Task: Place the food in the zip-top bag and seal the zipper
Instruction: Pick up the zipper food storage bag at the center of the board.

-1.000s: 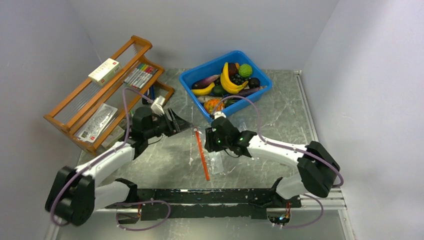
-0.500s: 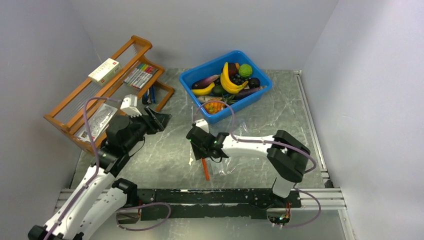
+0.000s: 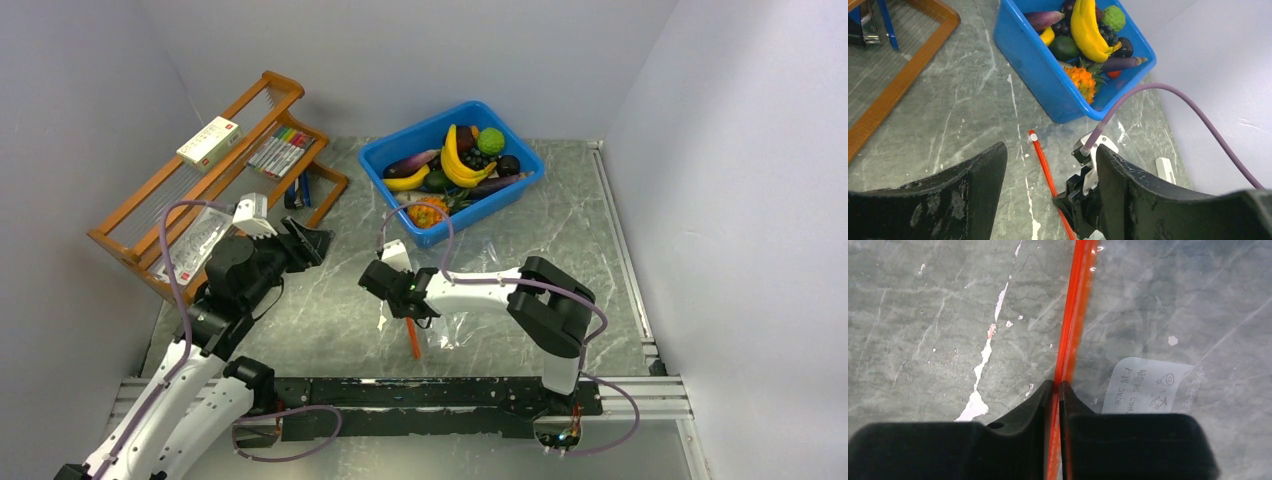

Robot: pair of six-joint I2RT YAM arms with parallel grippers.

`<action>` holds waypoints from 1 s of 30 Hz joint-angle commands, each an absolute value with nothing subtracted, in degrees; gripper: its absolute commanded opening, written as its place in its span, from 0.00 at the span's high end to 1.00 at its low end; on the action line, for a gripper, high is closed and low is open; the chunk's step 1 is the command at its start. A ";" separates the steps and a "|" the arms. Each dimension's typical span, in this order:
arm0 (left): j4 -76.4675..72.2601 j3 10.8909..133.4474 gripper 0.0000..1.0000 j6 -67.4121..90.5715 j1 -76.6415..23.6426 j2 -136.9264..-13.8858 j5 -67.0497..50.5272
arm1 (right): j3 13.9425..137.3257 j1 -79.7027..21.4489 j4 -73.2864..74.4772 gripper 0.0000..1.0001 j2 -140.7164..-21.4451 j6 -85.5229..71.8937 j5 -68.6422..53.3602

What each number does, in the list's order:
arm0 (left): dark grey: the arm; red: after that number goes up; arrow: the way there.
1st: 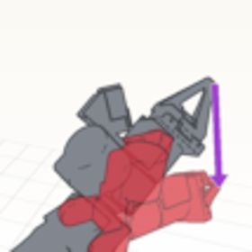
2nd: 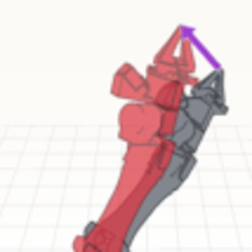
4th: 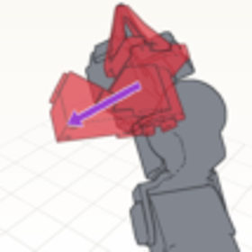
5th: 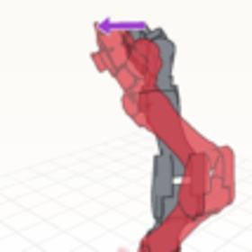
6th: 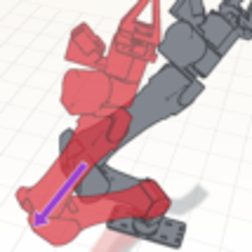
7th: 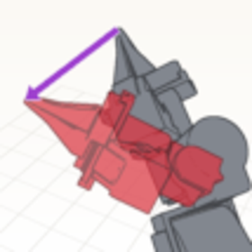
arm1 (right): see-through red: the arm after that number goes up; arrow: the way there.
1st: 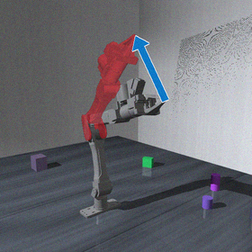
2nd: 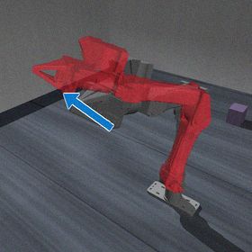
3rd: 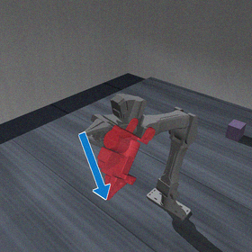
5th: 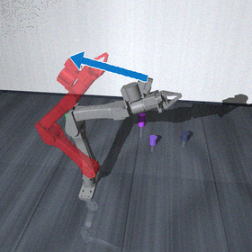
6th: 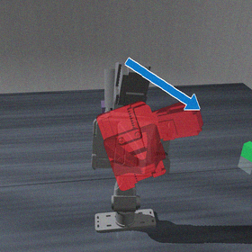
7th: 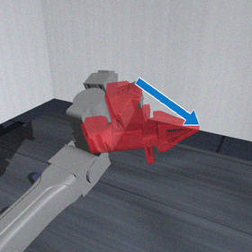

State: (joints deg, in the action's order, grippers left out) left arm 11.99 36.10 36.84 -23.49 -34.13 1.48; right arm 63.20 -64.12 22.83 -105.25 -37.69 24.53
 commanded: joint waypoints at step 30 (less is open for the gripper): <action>-19.65 18.48 0.52 53.36 -23.91 -55.53 -24.09 | 44.97 -62.42 3.64 1.00 -78.64 -33.23 21.11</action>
State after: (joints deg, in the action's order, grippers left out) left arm -6.28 21.58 47.79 -23.53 -52.64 -16.14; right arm 46.06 -62.87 5.43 -79.77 -33.17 19.77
